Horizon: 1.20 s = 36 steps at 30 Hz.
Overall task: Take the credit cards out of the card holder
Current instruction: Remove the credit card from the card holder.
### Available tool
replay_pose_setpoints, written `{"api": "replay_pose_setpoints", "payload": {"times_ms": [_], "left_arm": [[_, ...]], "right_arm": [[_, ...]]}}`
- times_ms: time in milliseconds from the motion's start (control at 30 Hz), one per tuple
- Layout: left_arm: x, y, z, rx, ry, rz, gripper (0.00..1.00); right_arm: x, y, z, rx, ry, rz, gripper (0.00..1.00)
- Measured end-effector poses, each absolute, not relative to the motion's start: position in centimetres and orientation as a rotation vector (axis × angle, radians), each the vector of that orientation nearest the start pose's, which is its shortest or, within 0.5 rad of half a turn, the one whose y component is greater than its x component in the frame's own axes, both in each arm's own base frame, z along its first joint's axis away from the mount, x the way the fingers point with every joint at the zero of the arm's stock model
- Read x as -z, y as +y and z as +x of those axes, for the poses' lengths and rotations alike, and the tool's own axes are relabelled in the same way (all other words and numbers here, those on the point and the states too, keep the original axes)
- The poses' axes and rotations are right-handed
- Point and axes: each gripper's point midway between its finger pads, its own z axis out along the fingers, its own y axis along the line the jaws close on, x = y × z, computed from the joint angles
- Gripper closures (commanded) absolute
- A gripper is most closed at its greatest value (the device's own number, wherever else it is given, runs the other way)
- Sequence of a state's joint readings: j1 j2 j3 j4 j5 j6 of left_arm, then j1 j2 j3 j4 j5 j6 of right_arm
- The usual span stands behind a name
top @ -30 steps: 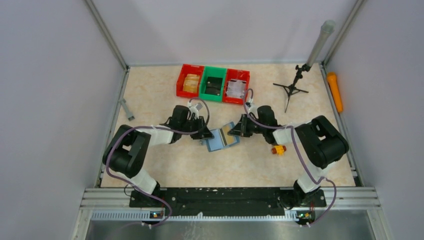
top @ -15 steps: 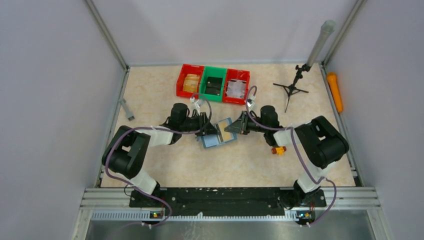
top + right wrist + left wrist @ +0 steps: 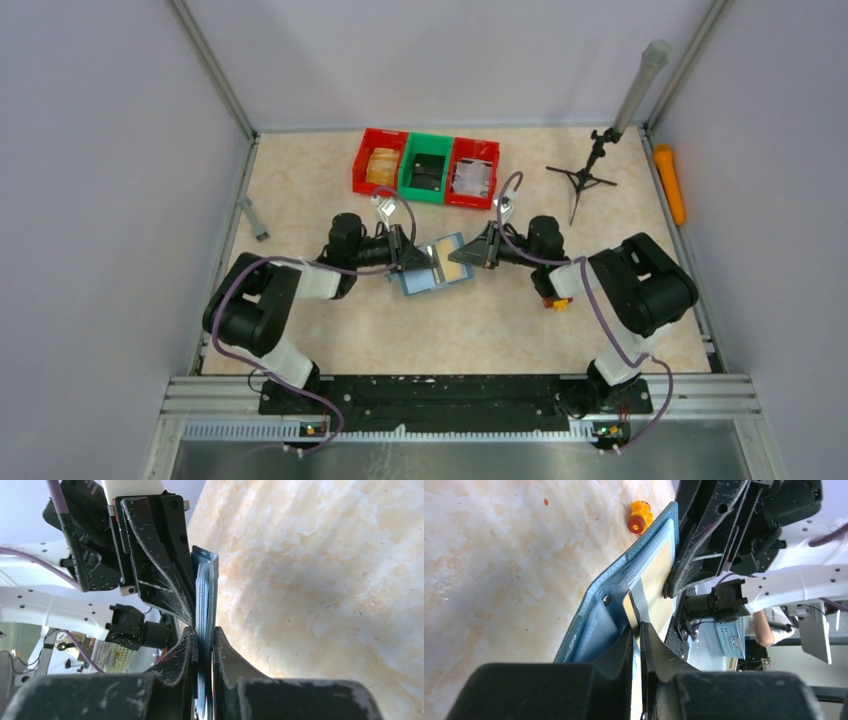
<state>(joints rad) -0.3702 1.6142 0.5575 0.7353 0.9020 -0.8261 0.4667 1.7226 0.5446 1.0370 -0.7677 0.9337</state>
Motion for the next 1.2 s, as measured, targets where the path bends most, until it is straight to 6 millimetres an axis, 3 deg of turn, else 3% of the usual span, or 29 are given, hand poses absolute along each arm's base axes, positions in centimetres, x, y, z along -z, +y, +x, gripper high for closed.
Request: {"api": "replay_pose_setpoints", "payload": {"times_ms": [100, 233, 300, 600, 733, 833, 867, 1033, 1200], "left_arm": [[-12.5, -27.1, 26.3, 1.654, 2.065, 0.240, 0.96], [-13.7, -27.0, 26.2, 1.680, 2.000, 0.254, 1.00], [-14.2, -26.9, 25.9, 1.685, 1.975, 0.266, 1.00], [-15.6, -26.2, 25.8, 1.663, 1.921, 0.285, 1.00], [-15.7, -25.9, 26.0, 1.647, 1.917, 0.282, 1.00], [-15.7, -25.8, 26.1, 1.643, 1.916, 0.283, 1.00], [-15.7, -25.8, 26.1, 1.641, 1.915, 0.284, 0.97], [-15.7, -25.8, 26.1, 1.642, 1.913, 0.287, 0.64], [-15.9, -25.8, 26.0, 1.646, 1.906, 0.294, 0.49]], "right_arm": [[-12.8, 30.2, 27.2, -1.653, 1.947, -0.216, 0.99], [-13.7, 30.2, 27.3, -1.674, 1.903, -0.232, 0.81], [-14.2, 30.3, 27.2, -1.688, 1.886, -0.242, 0.79], [-15.3, 29.8, 26.9, -1.720, 1.826, -0.257, 0.84], [-15.5, 29.2, 27.3, -1.718, 1.814, -0.238, 1.00], [-15.5, 29.0, 27.4, -1.718, 1.815, -0.229, 1.00], [-15.5, 29.0, 27.5, -1.718, 1.814, -0.228, 1.00], [-15.8, 29.0, 27.4, -1.725, 1.804, -0.233, 1.00], [-15.8, 29.0, 27.5, -1.740, 1.799, -0.221, 1.00]]}}
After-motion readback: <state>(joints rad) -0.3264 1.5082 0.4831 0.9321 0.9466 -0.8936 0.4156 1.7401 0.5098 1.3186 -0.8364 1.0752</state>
